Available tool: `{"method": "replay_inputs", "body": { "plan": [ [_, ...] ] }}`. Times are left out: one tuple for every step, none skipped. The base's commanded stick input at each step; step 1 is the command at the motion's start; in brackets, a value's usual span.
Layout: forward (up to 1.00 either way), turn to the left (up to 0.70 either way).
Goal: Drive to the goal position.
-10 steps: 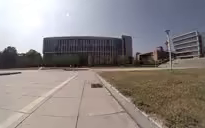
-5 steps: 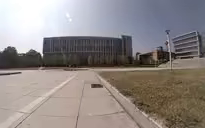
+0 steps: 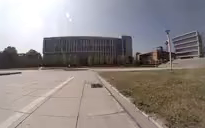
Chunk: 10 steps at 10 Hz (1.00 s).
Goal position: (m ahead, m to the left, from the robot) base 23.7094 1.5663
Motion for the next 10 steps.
{"method": "replay_inputs", "body": {
  "plan": [
    [-0.43, 0.00],
    [-0.69, 0.00],
    [-0.69, 0.00],
    [-0.23, 0.00],
    [0.03, 0.00],
    [0.22, 0.00],
    [0.70, 0.00],
    [0.70, 0.00],
    [0.70, 0.00],
    [0.70, 0.00]
  ]
}}
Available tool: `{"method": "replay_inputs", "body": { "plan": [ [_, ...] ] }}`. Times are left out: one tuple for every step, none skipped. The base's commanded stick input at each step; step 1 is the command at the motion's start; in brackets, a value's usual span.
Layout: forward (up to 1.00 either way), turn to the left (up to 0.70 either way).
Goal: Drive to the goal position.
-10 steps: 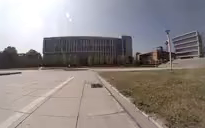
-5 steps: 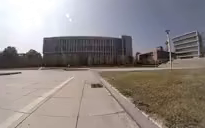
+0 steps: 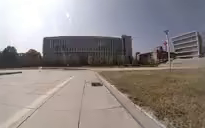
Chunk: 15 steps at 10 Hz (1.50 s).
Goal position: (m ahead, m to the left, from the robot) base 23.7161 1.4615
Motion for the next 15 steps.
{"method": "replay_inputs", "body": {
  "plan": [
    [0.70, 0.00],
    [0.70, 0.00],
    [0.70, 0.00],
    [0.70, 0.00],
    [0.70, 0.07],
    [0.70, 0.35],
    [0.70, 0.35],
    [0.70, 0.35],
    [0.70, 0.35],
    [0.70, 0.35],
    [0.70, 0.35],
    [0.70, 0.34],
    [0.70, 0.25],
    [0.70, 0.08],
    [0.70, 0.03]
  ]
}}
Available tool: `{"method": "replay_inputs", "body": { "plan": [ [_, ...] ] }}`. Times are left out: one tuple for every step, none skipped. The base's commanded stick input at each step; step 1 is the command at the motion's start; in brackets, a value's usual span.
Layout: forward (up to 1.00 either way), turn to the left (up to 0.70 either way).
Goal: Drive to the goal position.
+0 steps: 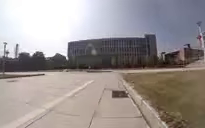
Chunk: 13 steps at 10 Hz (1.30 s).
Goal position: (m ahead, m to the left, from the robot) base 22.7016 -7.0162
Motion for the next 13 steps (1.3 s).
{"method": "replay_inputs", "body": {
  "plan": [
    [0.70, 0.03],
    [0.70, 0.03],
    [0.70, 0.03],
    [0.70, 0.03],
    [0.70, 0.03],
    [0.70, 0.03],
    [0.70, 0.03],
    [0.70, 0.03],
    [0.70, 0.02],
    [0.70, 0.02],
    [0.70, 0.02],
    [0.70, -0.05],
    [0.70, -0.19]
  ]
}}
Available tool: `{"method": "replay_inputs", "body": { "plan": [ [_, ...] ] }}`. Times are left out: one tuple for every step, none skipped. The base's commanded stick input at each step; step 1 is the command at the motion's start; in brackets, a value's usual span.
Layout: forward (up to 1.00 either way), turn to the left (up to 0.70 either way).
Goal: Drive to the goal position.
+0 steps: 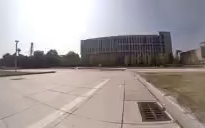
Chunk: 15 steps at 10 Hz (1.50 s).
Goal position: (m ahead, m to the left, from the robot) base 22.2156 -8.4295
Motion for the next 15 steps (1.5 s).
{"method": "replay_inputs", "body": {
  "plan": [
    [0.70, -0.34],
    [0.70, -0.34],
    [0.70, -0.34],
    [0.70, -0.34],
    [0.70, -0.34],
    [0.70, -0.15],
    [0.70, 0.00],
    [0.70, 0.00],
    [0.70, 0.00],
    [0.70, 0.00],
    [0.70, 0.00],
    [0.70, 0.00],
    [0.70, 0.00],
    [0.70, 0.00],
    [0.70, 0.00]
  ]
}}
